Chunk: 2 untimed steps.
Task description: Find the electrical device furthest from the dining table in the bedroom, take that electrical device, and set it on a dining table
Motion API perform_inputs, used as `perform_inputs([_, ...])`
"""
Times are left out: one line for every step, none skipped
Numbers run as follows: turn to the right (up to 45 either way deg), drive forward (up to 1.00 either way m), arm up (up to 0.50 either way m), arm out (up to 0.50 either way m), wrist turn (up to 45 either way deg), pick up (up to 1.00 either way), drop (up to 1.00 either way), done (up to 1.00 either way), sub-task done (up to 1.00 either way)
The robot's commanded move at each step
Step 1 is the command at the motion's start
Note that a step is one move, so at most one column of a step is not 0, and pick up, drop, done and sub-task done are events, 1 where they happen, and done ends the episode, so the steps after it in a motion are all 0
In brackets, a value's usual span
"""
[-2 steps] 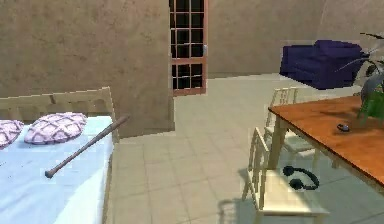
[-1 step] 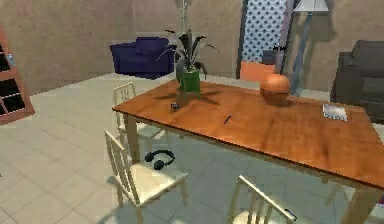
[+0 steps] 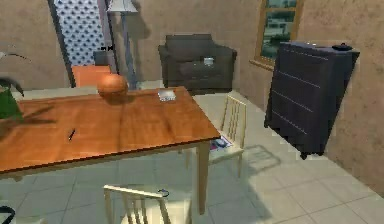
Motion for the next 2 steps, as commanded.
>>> perform_inputs([45.0,0.0,0.0,0.0,0.0,0.0,0.0,0.0,0.0])
perform_inputs([27.0,0.0,0.0,0.0,0.0,0.0,0.0,0.0,0.0])
